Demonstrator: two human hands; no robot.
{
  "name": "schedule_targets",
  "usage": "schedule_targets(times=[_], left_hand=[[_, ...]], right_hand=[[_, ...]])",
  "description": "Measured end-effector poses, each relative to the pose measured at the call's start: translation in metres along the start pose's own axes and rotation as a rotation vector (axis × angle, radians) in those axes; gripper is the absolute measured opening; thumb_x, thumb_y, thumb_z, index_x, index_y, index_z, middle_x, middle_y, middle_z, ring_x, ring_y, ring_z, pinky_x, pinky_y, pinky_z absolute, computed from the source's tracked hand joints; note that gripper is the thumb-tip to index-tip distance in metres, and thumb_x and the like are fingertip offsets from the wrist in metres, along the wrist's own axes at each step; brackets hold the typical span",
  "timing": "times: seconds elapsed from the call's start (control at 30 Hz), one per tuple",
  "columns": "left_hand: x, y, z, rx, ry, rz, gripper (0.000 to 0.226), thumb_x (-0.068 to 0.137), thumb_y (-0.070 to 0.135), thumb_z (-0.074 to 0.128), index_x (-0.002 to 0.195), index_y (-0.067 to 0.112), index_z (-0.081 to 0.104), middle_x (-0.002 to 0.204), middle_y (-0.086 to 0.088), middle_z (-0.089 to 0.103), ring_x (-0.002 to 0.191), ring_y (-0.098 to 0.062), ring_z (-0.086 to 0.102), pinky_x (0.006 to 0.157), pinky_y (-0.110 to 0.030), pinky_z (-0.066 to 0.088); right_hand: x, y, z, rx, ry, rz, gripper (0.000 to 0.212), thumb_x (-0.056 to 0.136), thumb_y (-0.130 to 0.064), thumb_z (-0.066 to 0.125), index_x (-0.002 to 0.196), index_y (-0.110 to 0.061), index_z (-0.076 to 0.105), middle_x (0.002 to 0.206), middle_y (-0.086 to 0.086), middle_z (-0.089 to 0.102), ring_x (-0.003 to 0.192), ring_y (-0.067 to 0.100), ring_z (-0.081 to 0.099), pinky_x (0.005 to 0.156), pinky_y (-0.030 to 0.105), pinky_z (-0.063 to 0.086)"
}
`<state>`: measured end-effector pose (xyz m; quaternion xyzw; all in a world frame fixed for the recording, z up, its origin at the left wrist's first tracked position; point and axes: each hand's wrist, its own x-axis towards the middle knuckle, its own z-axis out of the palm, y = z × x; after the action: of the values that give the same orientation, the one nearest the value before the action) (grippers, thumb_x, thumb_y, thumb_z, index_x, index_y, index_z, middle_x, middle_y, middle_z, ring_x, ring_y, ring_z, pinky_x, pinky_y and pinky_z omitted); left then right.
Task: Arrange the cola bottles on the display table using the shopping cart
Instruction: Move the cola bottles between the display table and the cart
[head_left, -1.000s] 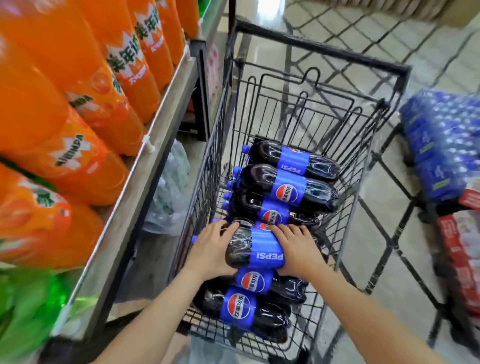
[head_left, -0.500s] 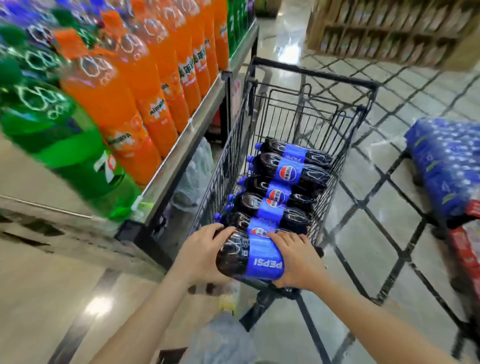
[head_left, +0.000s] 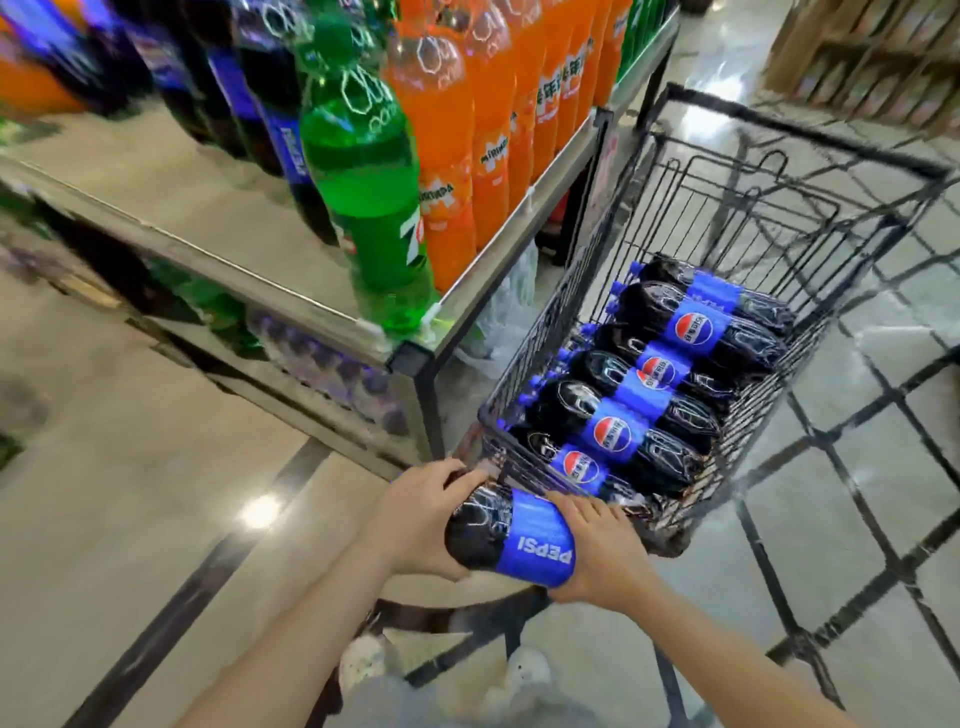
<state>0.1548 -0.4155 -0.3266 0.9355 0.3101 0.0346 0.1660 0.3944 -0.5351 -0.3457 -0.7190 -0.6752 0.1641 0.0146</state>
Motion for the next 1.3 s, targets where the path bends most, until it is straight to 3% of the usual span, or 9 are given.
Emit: schedule_targets(times=[0.17, 0.33, 0.5, 0.67, 0.87, 1.07, 1.3], left_hand=[[-0.058, -0.055, -0.01, 0.011, -0.019, -0.079, 0.105, 0.05, 0.069, 0.067, 0.143, 0.027, 0.04, 0.134, 0.001, 0.051, 0.115, -0.019, 0.053, 0.096, -0.033, 0.046], [-0.109, -0.128, -0.032, 0.023, -0.021, -0.071, 0.107, 0.051, 0.07, 0.069, 0.145, 0.028, 0.038, 0.138, 0.004, 0.049, 0.121, -0.016, 0.05, 0.102, -0.03, 0.043], [-0.155, -0.191, -0.057, -0.042, 0.025, -0.056, 0.102, 0.046, 0.065, 0.069, 0.138, 0.027, 0.045, 0.13, 0.004, 0.054, 0.11, -0.017, 0.058, 0.093, -0.031, 0.049], [-0.185, -0.247, -0.07, -0.079, 0.023, -0.107, 0.1, 0.043, 0.063, 0.071, 0.134, 0.026, 0.051, 0.122, 0.004, 0.057, 0.104, -0.016, 0.06, 0.085, -0.027, 0.05], [-0.19, -0.313, -0.081, -0.077, 0.017, -0.178, 0.103, 0.044, 0.066, 0.071, 0.136, 0.028, 0.048, 0.124, 0.002, 0.057, 0.103, -0.02, 0.061, 0.082, -0.034, 0.053], [-0.166, -0.39, -0.108, -0.037, -0.024, -0.216, 0.102, 0.046, 0.067, 0.069, 0.138, 0.03, 0.047, 0.125, 0.004, 0.054, 0.106, -0.019, 0.058, 0.085, -0.034, 0.052], [-0.132, -0.477, -0.157, 0.019, -0.043, -0.171, 0.101, 0.048, 0.07, 0.071, 0.138, 0.032, 0.043, 0.123, 0.004, 0.055, 0.102, -0.018, 0.057, 0.084, -0.034, 0.051]], right_hand=[[0.023, -0.067, 0.019, -0.013, -0.073, -0.061, 0.103, 0.041, -0.064, 0.063, 0.134, -0.026, 0.043, 0.119, -0.007, 0.057, 0.107, 0.019, 0.057, 0.093, 0.038, 0.045], [0.048, -0.154, 0.033, 0.018, -0.038, -0.076, 0.1, 0.047, -0.062, 0.066, 0.138, -0.027, 0.04, 0.123, -0.008, 0.055, 0.112, 0.017, 0.054, 0.097, 0.032, 0.036], [0.076, -0.231, 0.043, 0.021, -0.078, -0.078, 0.105, 0.05, -0.062, 0.064, 0.144, -0.028, 0.03, 0.133, -0.007, 0.049, 0.119, 0.017, 0.048, 0.102, 0.034, 0.032], [0.112, -0.284, 0.052, 0.015, -0.092, -0.132, 0.106, 0.047, -0.065, 0.059, 0.142, -0.028, 0.031, 0.13, -0.008, 0.05, 0.117, 0.017, 0.049, 0.101, 0.034, 0.036], [0.174, -0.325, 0.06, -0.014, -0.107, -0.167, 0.11, 0.043, -0.066, 0.053, 0.143, -0.023, 0.035, 0.13, -0.004, 0.051, 0.118, 0.021, 0.05, 0.1, 0.037, 0.038], [0.255, -0.36, 0.058, 0.018, -0.133, -0.152, 0.107, 0.045, -0.062, 0.065, 0.141, -0.026, 0.036, 0.126, -0.006, 0.053, 0.115, 0.019, 0.051, 0.097, 0.034, 0.039], [0.338, -0.407, 0.029, 0.114, -0.151, -0.138, 0.1, 0.055, -0.053, 0.075, 0.142, -0.028, 0.032, 0.132, -0.009, 0.049, 0.122, 0.015, 0.046, 0.101, 0.028, 0.03]])
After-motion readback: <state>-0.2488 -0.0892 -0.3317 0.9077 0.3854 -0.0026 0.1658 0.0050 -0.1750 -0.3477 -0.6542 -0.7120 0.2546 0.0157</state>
